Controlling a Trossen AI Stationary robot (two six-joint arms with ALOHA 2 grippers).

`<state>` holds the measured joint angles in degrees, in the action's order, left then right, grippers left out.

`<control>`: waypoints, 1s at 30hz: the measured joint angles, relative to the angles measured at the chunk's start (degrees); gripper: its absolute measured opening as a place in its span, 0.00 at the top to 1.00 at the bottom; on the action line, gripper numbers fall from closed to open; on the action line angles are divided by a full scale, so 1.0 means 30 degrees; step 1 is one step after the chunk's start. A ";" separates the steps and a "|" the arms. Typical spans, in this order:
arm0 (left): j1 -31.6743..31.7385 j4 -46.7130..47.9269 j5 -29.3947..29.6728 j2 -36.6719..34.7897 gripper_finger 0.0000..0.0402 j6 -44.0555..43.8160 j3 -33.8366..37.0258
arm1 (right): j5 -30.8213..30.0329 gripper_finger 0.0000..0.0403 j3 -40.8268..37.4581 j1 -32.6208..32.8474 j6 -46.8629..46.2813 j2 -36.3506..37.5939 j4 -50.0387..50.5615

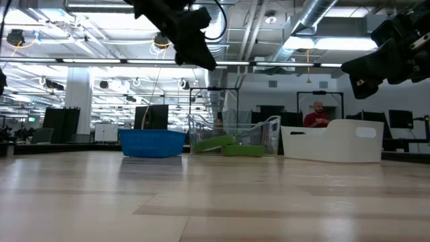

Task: Pick and place Stapler, Stapler remover, tape
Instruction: Put the pink tape into the transparent bin

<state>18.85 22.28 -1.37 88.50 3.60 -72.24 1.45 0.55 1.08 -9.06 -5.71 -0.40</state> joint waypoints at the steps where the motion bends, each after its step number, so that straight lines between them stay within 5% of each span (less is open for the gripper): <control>1: -0.0256 -0.0153 0.0000 -0.0382 0.77 0.0007 0.0470 | 0.0000 1.00 -0.0004 0.0000 0.0000 -0.0001 0.0000; 13: -0.4287 -0.0926 -0.0006 -0.4426 0.91 0.0006 0.5440 | 0.0000 1.00 -0.0003 -0.0001 0.0000 0.0004 0.0000; 30: -0.8737 -0.1291 -0.0008 -0.5142 0.99 -0.1297 0.7930 | 0.0000 1.00 0.0001 -0.0002 0.0000 0.0002 0.0000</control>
<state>-7.36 18.41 -1.39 73.08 -0.30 -48.45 1.45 0.55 1.07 -9.06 -5.70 -0.40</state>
